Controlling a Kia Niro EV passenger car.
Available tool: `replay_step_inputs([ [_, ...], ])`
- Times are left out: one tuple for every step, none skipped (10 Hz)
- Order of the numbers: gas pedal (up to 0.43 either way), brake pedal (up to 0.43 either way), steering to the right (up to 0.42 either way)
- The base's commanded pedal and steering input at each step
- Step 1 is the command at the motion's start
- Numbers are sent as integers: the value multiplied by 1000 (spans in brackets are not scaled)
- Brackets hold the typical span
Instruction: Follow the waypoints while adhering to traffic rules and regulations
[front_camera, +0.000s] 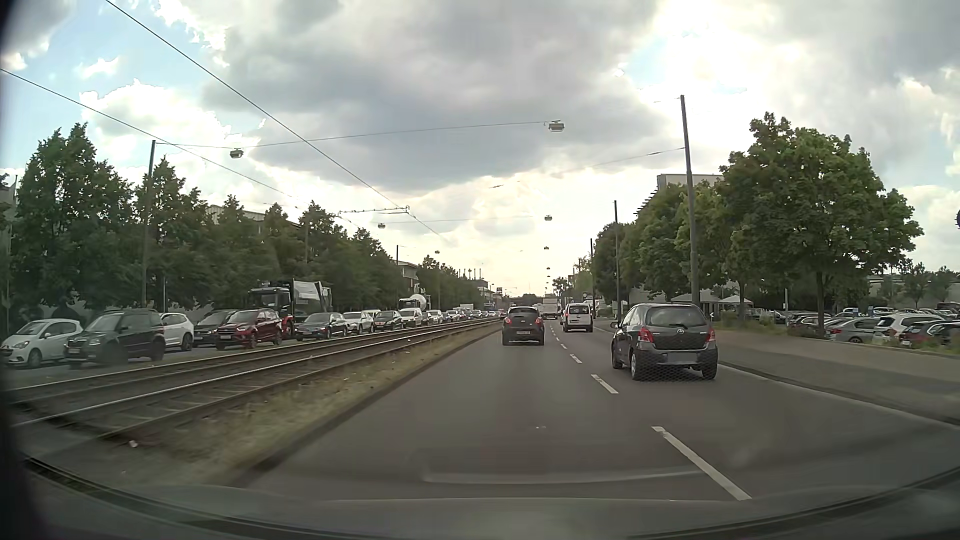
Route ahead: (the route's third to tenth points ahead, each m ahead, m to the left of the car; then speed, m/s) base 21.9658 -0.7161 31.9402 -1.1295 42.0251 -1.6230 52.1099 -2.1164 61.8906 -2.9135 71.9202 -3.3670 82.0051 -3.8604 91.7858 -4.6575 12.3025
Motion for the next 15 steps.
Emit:
replay_step_inputs([
  [110,30,6],
  [110,30,6],
  [110,30,6],
  [110,30,6],
  [110,30,6],
  [110,30,6],
  [110,30,6],
  [110,30,6],
  [110,30,6],
  [110,30,6],
  [110,30,6],
  [110,30,6],
  [110,30,6],
  [110,30,6],
  [110,30,6],
])
